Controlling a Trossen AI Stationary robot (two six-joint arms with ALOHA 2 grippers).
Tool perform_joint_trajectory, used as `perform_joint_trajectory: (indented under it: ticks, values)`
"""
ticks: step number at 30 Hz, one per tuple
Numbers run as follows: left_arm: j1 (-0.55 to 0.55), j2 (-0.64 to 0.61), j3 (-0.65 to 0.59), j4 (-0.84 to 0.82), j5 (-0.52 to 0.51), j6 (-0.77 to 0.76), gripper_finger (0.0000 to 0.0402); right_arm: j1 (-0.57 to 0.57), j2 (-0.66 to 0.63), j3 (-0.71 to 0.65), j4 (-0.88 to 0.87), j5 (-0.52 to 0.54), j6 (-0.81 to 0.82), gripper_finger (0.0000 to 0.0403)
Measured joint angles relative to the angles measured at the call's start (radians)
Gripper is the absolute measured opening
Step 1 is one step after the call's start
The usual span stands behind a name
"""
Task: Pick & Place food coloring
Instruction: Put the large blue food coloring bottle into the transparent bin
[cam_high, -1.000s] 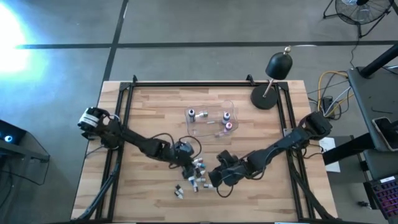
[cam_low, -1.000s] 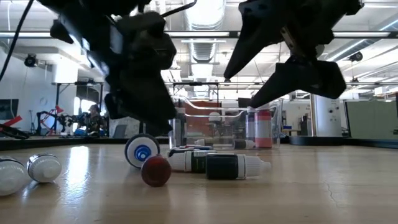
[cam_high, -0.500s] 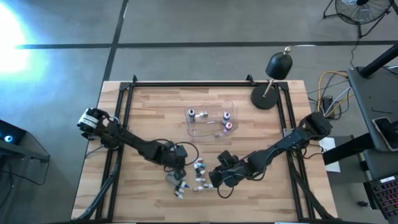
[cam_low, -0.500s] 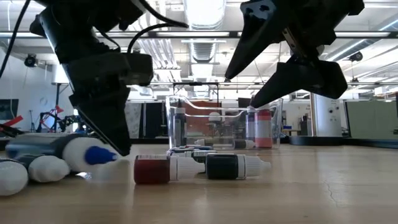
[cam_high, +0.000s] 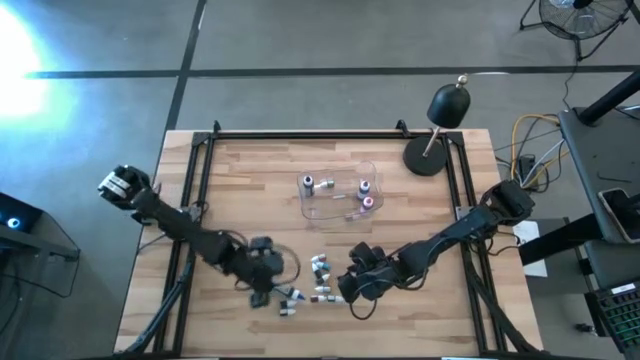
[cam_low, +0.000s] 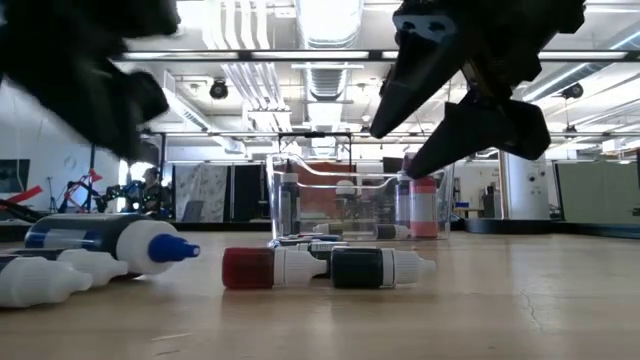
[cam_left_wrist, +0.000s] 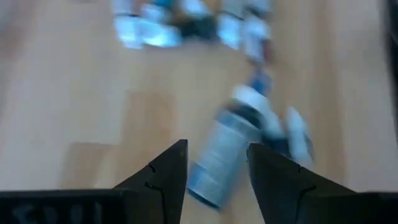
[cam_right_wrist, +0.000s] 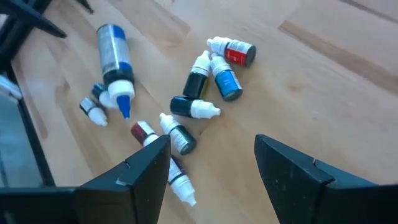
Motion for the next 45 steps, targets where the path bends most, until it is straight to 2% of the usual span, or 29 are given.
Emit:
perform_joint_trajectory:
  ticks: [5,11,16,22,27,30,38,45]
  values:
    - [-0.086,0.04,-0.001,-0.011,-0.001,0.16,0.0144,0.0,0.0,0.0,0.006,-0.014,-0.122,0.0226]
    - [-0.086,0.089,-0.001,-0.032,-0.011,0.163,0.0144,0.0,0.0,0.0,0.052,-0.016,-0.234,0.0226]
    - [-0.079,0.099,-0.001,-0.035,-0.094,0.185,0.0144,0.0,0.0,0.0,0.101,0.009,-0.376,0.0226]
    - [-0.074,0.099,-0.001,-0.034,-0.116,0.199,0.0144,-0.006,0.003,0.0,0.137,0.018,-0.479,0.0226]
    - [-0.072,0.133,0.0,0.003,-0.115,0.281,0.0144,-0.003,0.077,0.067,0.211,0.011,-0.73,0.0226]
    - [-0.067,0.154,0.0,0.01,-0.099,0.288,0.0144,-0.002,0.144,0.147,0.169,0.01,-0.834,0.0226]
    - [-0.051,0.185,0.002,0.016,-0.086,0.192,0.0144,-0.025,0.291,0.344,0.047,0.012,-0.848,0.0226]
    - [-0.044,0.192,0.002,0.014,-0.105,0.124,0.0144,-0.053,0.354,0.411,0.046,-0.059,-0.847,0.0226]
